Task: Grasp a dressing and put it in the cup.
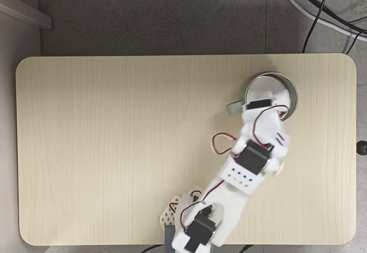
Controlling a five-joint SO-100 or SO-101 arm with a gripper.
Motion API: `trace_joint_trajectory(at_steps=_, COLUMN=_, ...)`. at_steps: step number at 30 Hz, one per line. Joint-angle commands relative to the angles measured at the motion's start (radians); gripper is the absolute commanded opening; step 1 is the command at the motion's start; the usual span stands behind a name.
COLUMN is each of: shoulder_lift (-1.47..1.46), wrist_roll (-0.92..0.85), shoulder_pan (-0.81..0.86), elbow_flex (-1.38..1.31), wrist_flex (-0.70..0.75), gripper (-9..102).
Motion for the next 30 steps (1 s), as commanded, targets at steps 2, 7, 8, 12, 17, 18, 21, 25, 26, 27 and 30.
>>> trace_joint_trajectory(at_steps=2, shoulder_lift=0.000, wrist_roll=0.006, shoulder_pan=0.005, elbow_flex=0.038, wrist_flex=-0.009, gripper=0)
trace_joint_trajectory(at_steps=7, shoulder_lift=-0.002, wrist_roll=0.003, shoulder_pan=0.000, elbow_flex=0.026, wrist_flex=-0.009, gripper=0)
trace_joint_trajectory(at_steps=8, shoulder_lift=-0.005, wrist_roll=0.000, shoulder_pan=-0.002, elbow_flex=0.020, wrist_flex=-0.009, gripper=0)
trace_joint_trajectory(at_steps=12, shoulder_lift=-0.067, wrist_roll=-0.035, shoulder_pan=-0.020, elbow_flex=-0.064, wrist_flex=-0.009, gripper=14)
trace_joint_trajectory(at_steps=17, shoulder_lift=-0.169, wrist_roll=-0.038, shoulder_pan=-0.052, elbow_flex=-0.169, wrist_flex=-0.025, gripper=20)
trace_joint_trajectory(at_steps=18, shoulder_lift=-0.192, wrist_roll=-0.038, shoulder_pan=-0.057, elbow_flex=-0.189, wrist_flex=-0.032, gripper=20)
trace_joint_trajectory(at_steps=21, shoulder_lift=-0.253, wrist_roll=-0.034, shoulder_pan=-0.071, elbow_flex=-0.230, wrist_flex=-0.051, gripper=20)
trace_joint_trajectory(at_steps=25, shoulder_lift=-0.311, wrist_roll=-0.028, shoulder_pan=-0.075, elbow_flex=-0.256, wrist_flex=-0.049, gripper=20)
trace_joint_trajectory(at_steps=26, shoulder_lift=-0.321, wrist_roll=-0.028, shoulder_pan=-0.075, elbow_flex=-0.258, wrist_flex=-0.049, gripper=20)
trace_joint_trajectory(at_steps=27, shoulder_lift=-0.325, wrist_roll=-0.028, shoulder_pan=-0.074, elbow_flex=-0.259, wrist_flex=-0.049, gripper=20)
trace_joint_trajectory(at_steps=30, shoulder_lift=-0.331, wrist_roll=-0.025, shoulder_pan=-0.075, elbow_flex=-0.264, wrist_flex=-0.051, gripper=20)
